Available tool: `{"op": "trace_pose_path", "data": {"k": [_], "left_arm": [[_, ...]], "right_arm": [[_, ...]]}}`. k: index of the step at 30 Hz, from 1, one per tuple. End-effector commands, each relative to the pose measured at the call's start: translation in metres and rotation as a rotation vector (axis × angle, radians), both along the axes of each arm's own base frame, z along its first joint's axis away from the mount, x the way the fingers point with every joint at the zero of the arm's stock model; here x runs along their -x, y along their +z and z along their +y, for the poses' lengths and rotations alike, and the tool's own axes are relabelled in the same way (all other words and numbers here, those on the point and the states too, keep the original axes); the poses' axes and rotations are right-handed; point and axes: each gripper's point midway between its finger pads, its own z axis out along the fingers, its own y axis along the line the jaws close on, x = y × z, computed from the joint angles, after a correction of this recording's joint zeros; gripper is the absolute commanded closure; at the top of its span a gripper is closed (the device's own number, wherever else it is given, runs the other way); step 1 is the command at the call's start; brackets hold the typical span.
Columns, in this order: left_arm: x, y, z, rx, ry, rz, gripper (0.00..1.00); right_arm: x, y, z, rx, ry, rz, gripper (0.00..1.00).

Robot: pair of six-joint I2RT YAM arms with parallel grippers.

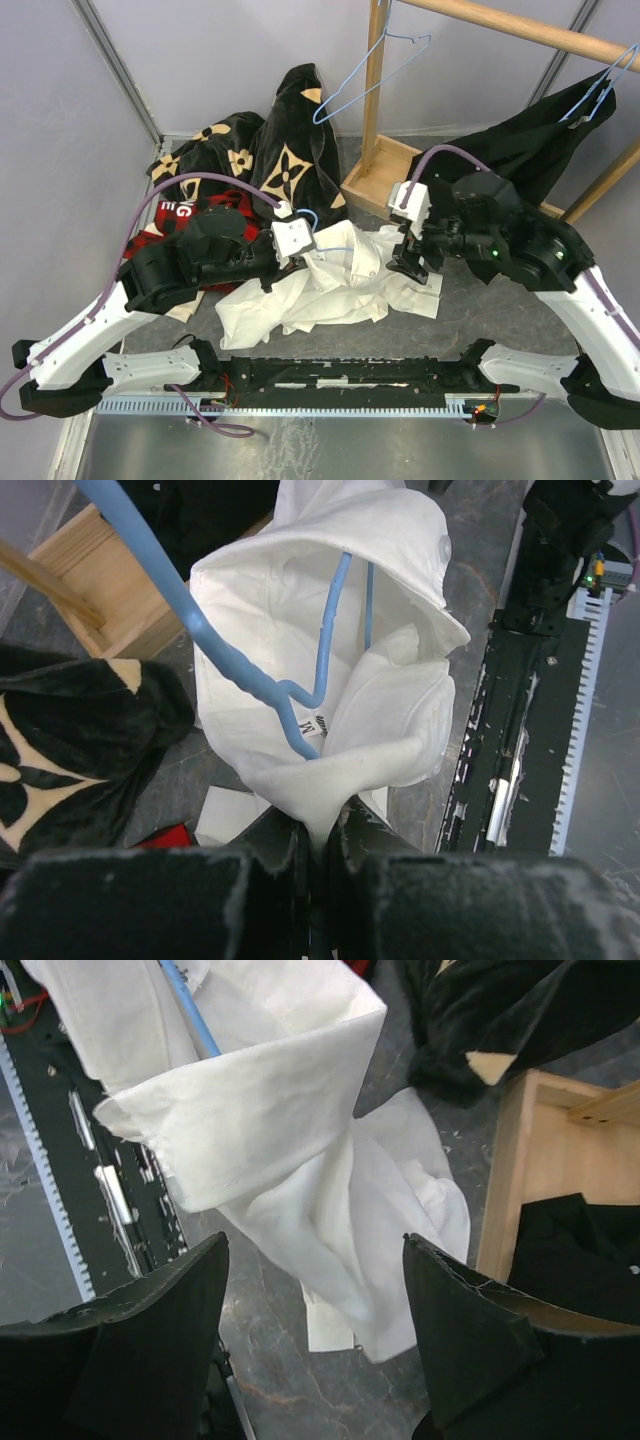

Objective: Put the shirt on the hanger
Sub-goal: Hang the shirt on the hanger.

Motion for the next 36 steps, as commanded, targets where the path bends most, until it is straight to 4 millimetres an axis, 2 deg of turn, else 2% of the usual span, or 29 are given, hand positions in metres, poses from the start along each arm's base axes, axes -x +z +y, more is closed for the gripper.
{"op": "trace_pose_path", "data": {"k": [1, 5, 9, 18, 21, 25, 27, 32, 33, 34, 36], "left_arm": [[0.016, 0.013, -0.006, 0.032, -0.118, -0.017, 0.97], [0.022, 0.018, -0.007, 0.041, -0.155, -0.016, 0.97], [0.025, 0.034, -0.008, 0.076, -0.178, -0.041, 0.97], [0.018, 0.046, -0.023, 0.091, -0.184, -0.052, 0.97], [0.011, 0.050, -0.023, 0.106, -0.150, -0.067, 0.97], [-0.003, 0.057, -0.018, 0.136, -0.051, -0.092, 0.96], [-0.011, 0.060, -0.012, 0.158, 0.018, -0.100, 0.89], [-0.032, 0.074, 0.016, 0.239, 0.244, -0.112, 0.52], [-0.034, 0.075, 0.022, 0.250, 0.274, -0.115, 0.47], [-0.035, 0.078, 0.028, 0.265, 0.305, -0.118, 0.31], [-0.035, 0.080, 0.038, 0.300, 0.344, -0.117, 0.22]], "right_arm": [[0.008, -0.017, 0.006, 0.082, 0.107, 0.052, 0.23], [0.016, -0.030, 0.017, 0.097, 0.179, 0.133, 0.22], [0.027, -0.040, 0.038, 0.064, 0.277, 0.248, 0.22], [0.046, -0.043, 0.080, -0.017, 0.425, 0.369, 0.41], [0.051, -0.044, 0.088, -0.021, 0.448, 0.355, 0.54], [0.038, -0.039, 0.082, -0.013, 0.377, 0.261, 0.89], [0.026, -0.031, 0.075, -0.023, 0.291, 0.188, 1.00], [0.001, -0.012, 0.044, -0.023, 0.082, 0.028, 1.00], [-0.003, -0.009, 0.038, -0.021, 0.046, 0.008, 1.00], [-0.007, -0.007, 0.033, -0.020, 0.012, -0.009, 1.00], [-0.011, -0.001, 0.025, -0.032, -0.039, -0.037, 1.00]]}}
